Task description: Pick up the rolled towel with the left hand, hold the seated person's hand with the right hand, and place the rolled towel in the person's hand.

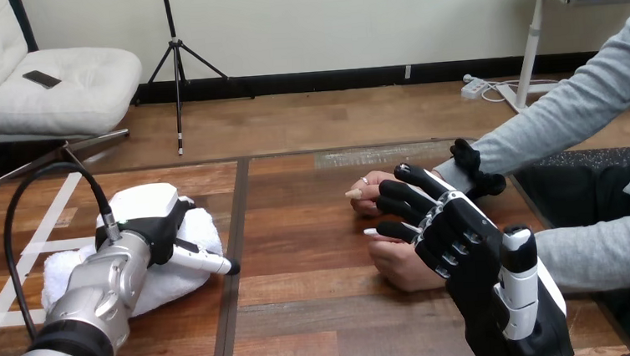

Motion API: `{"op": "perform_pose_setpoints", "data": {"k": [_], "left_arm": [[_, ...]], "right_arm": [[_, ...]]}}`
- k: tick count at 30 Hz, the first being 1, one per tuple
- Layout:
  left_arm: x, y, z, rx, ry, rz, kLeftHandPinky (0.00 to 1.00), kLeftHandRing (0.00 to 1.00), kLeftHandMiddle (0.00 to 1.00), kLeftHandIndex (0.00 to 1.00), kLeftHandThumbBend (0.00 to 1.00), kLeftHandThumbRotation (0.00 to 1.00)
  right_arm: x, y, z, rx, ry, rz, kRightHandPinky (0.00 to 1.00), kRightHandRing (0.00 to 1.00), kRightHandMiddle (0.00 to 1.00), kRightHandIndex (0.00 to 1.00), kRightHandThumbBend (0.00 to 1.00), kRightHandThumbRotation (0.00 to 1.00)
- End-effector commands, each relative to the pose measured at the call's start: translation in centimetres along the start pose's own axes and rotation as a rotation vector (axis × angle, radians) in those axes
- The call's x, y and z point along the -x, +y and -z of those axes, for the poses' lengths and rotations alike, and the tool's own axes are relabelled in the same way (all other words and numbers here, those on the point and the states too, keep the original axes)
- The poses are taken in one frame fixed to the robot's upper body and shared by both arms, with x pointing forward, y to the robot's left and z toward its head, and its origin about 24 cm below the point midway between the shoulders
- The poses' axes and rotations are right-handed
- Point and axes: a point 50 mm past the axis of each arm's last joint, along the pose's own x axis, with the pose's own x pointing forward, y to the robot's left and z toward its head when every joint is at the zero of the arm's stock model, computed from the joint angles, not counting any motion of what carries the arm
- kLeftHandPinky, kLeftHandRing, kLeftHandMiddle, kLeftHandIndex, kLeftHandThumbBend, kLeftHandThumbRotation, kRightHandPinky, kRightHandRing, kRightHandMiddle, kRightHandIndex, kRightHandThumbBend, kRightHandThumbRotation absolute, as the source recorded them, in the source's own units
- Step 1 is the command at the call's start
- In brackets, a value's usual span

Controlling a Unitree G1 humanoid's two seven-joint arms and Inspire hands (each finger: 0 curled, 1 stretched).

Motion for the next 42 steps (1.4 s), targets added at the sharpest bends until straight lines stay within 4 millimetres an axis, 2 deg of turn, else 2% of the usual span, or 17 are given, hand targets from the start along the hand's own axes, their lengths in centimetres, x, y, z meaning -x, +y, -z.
{"op": "perform_pose_setpoints", "data": {"k": [1, 9, 10, 16, 24, 27, 28, 29, 34, 38, 42], "left_arm": [[-0.33, 3.01, -0.90, -0.039, -0.020, -0.055, 0.83, 0.83, 0.84, 0.84, 0.95, 0.56], [-0.37, 3.19, -1.10, -0.065, 0.000, -0.039, 0.79, 0.82, 0.84, 0.83, 0.92, 0.51], [-0.37, 3.19, -1.11, -0.068, 0.001, -0.040, 0.74, 0.81, 0.82, 0.81, 0.91, 0.49], [-0.42, 3.20, -1.22, -0.082, 0.023, -0.024, 0.61, 0.75, 0.78, 0.78, 0.89, 0.41], [-0.47, 3.35, -1.38, -0.049, 0.054, -0.003, 0.54, 0.72, 0.75, 0.74, 0.83, 0.25], [-0.46, 3.39, -1.41, -0.026, 0.063, -0.001, 0.48, 0.65, 0.70, 0.73, 0.83, 0.17], [-0.45, 3.41, -1.42, -0.021, 0.065, 0.000, 0.41, 0.56, 0.64, 0.71, 0.83, 0.11], [-0.45, 3.42, -1.43, -0.017, 0.066, 0.000, 0.39, 0.53, 0.61, 0.70, 0.82, 0.09], [-0.41, 3.46, -1.43, 0.019, 0.070, -0.012, 0.27, 0.38, 0.48, 0.63, 0.81, 0.03], [-0.39, 3.43, -1.35, 0.037, 0.071, -0.021, 0.23, 0.33, 0.43, 0.55, 0.78, 0.01], [-0.34, 3.51, -1.32, 0.043, 0.067, -0.030, 0.24, 0.34, 0.44, 0.50, 0.77, 0.00]], "right_arm": [[-1.30, -0.09, -1.12, 0.022, -0.081, -0.022, 0.82, 0.86, 0.85, 0.86, 0.88, 1.00], [-1.30, -0.09, -1.17, 0.023, -0.082, -0.023, 0.83, 0.87, 0.85, 0.86, 0.87, 1.00], [-1.31, -0.09, -1.17, 0.022, -0.082, -0.022, 0.83, 0.87, 0.85, 0.86, 0.87, 1.00], [-1.30, -0.09, -1.16, 0.022, -0.081, -0.019, 0.83, 0.87, 0.85, 0.86, 0.87, 1.00], [-1.31, -0.10, -1.16, 0.020, -0.084, -0.020, 0.83, 0.86, 0.85, 0.86, 0.87, 1.00], [-1.31, -0.11, -1.17, 0.021, -0.083, -0.019, 0.83, 0.86, 0.85, 0.86, 0.87, 1.00], [-1.31, -0.11, -1.17, 0.021, -0.082, -0.018, 0.83, 0.86, 0.85, 0.86, 0.87, 1.00], [-1.31, -0.11, -1.17, 0.021, -0.082, -0.018, 0.83, 0.86, 0.85, 0.86, 0.87, 1.00], [-1.31, -0.14, -1.16, 0.023, -0.080, -0.014, 0.83, 0.86, 0.85, 0.86, 0.87, 1.00], [-1.30, -0.14, -1.15, 0.025, -0.079, -0.014, 0.83, 0.86, 0.85, 0.86, 0.87, 1.00], [-1.29, -0.15, -1.15, 0.023, -0.080, -0.015, 0.83, 0.86, 0.85, 0.86, 0.87, 1.00]]}}
